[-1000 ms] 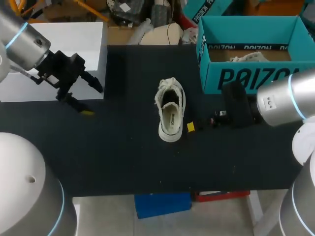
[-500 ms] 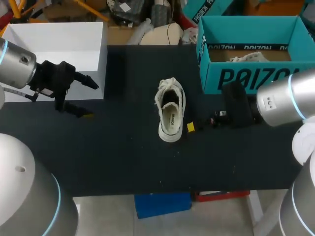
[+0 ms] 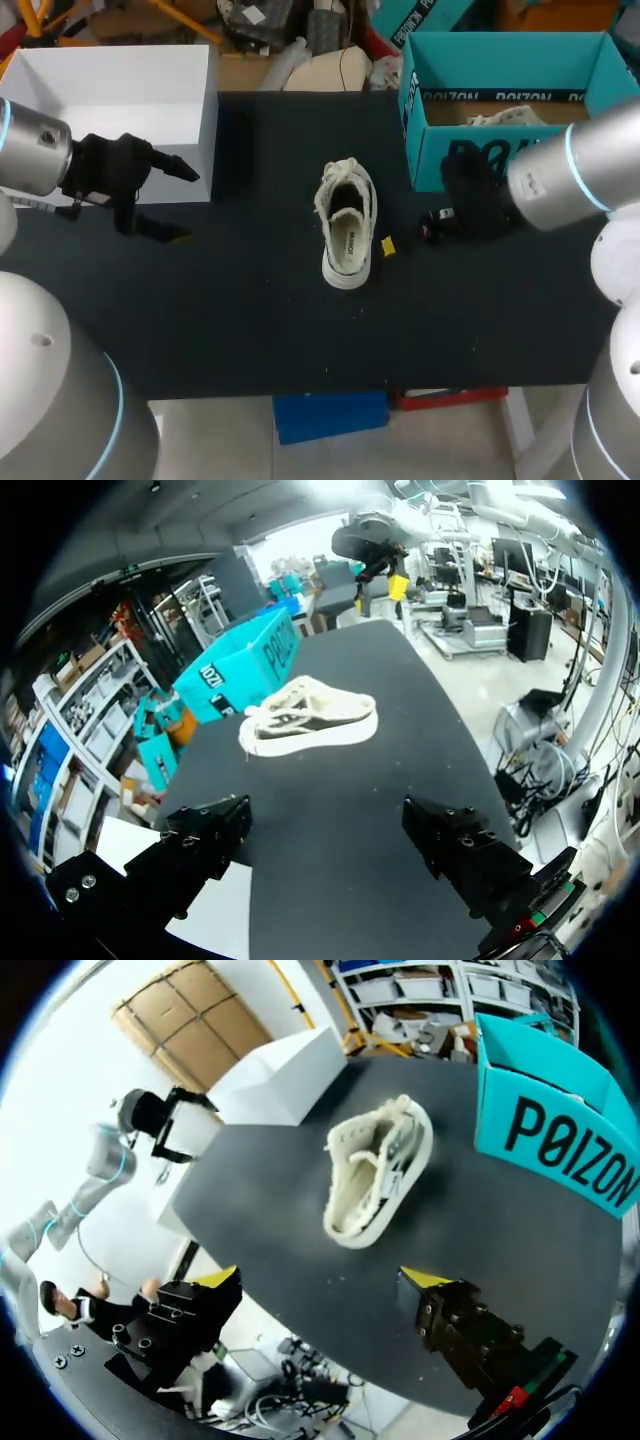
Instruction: Take the shoe out of the shoebox, open the shoe tongue, remove and reinsert the insole, then place the shoe into the shoebox
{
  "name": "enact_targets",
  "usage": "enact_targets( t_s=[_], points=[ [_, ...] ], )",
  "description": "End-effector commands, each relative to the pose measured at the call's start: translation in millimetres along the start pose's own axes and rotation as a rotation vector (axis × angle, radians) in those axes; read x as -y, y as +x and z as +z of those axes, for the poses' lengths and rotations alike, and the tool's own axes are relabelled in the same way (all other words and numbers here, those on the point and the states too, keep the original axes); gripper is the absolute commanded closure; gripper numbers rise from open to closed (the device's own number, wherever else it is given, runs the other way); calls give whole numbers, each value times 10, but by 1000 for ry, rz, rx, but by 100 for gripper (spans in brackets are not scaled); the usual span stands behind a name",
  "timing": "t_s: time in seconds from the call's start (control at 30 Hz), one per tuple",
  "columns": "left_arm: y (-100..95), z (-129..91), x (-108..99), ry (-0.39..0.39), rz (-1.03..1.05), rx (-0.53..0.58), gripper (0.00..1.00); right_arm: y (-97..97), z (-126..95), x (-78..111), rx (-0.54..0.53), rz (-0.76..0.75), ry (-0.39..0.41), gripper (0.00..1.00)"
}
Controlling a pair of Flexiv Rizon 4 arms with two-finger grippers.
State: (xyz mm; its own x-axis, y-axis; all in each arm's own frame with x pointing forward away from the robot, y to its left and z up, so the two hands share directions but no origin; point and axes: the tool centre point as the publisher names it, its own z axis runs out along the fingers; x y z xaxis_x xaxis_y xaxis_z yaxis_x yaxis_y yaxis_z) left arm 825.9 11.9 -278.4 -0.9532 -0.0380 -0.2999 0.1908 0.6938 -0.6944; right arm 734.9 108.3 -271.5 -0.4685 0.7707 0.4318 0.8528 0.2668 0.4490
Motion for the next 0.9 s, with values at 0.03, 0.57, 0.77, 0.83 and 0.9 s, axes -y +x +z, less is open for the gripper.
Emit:
enact_targets(
  t_s=[0.03, 0.57, 0.77, 0.83, 0.9],
  points=[
    [26, 0, -1, -2, 1, 8, 0, 80, 259, -559, 396, 103, 316, 0],
    [26, 0, -1, -2, 1, 8, 0, 94, 332, -665, 426, 92, 337, 0],
    [26, 0, -1, -2, 1, 8, 0, 39, 475, -706, 486, 117, 287, 0],
    [26, 0, -1, -2, 1, 8, 0, 34, 512, -704, 500, 118, 266, 0],
    [26, 0, -1, -2, 1, 8, 0, 7, 555, -689, 506, 128, 258, 0]
  ],
)
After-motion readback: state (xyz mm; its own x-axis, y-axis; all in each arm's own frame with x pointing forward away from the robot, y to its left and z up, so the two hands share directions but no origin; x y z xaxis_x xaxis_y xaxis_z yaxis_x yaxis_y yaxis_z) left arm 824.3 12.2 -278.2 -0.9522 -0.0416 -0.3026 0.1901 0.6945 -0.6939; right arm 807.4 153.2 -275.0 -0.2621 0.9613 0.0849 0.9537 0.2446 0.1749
